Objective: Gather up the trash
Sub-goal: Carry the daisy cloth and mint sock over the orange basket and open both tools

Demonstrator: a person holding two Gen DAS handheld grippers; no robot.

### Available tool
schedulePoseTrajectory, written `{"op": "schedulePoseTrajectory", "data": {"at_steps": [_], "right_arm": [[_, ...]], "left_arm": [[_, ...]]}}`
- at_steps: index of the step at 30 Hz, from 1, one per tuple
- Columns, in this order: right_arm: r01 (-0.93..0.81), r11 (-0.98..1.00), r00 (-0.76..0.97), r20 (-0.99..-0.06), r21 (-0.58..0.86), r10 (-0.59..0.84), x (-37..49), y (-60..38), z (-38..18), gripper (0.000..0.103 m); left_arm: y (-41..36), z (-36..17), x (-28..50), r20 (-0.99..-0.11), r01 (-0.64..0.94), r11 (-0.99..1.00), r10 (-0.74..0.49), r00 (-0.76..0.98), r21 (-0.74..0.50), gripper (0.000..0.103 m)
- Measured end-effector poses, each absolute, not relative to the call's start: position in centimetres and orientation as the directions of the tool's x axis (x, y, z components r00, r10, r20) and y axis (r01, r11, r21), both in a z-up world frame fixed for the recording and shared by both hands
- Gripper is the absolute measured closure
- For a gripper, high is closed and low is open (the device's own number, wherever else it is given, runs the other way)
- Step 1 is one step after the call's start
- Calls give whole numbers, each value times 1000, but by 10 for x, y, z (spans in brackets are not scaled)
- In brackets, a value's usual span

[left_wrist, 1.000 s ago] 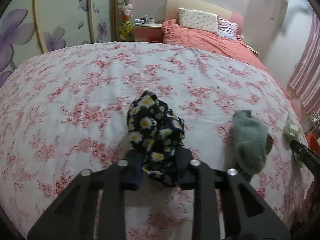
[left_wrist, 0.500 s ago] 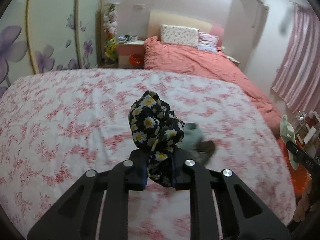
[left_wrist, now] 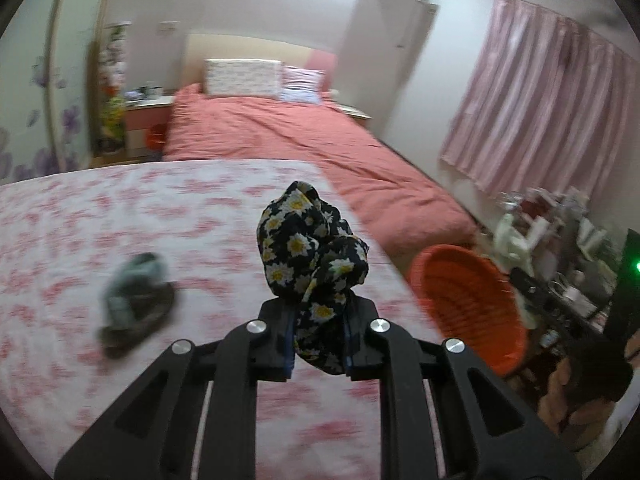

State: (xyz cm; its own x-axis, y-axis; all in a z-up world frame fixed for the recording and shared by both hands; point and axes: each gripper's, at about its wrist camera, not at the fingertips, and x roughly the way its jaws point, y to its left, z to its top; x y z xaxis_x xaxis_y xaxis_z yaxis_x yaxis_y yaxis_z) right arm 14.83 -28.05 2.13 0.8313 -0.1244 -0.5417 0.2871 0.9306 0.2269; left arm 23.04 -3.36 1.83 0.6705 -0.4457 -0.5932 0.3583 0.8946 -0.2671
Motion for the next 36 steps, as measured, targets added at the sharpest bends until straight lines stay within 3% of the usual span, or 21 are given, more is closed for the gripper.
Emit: {"op": "schedulePoseTrajectory", "data": {"at_steps": [11,20,23,25,36], "right_arm": [[347,896,832,-532,278,-157,150,-335,11,92],[398,847,820,-550,353,-157,158,-390,-10,91],[419,831,805,-573,366,-153,162,-399,-20,78],[427,825,796,-586,370,-150,162,-399,-25,57],[435,851,774,-605,293,-187,153,-381,-20,43]], "left_arm": [[-170,16,229,-572,581,760,-626,531,-292,85],[-243,-16,247,-631,638,720,-634,447,-272,76],[-255,-32,255,-663,636,727,-613,429,-261,65],[-258,-41,258,-682,631,732,-599,420,-255,56],[-213,-44,255,-698,576,804,-495,517,-143,38]]}}
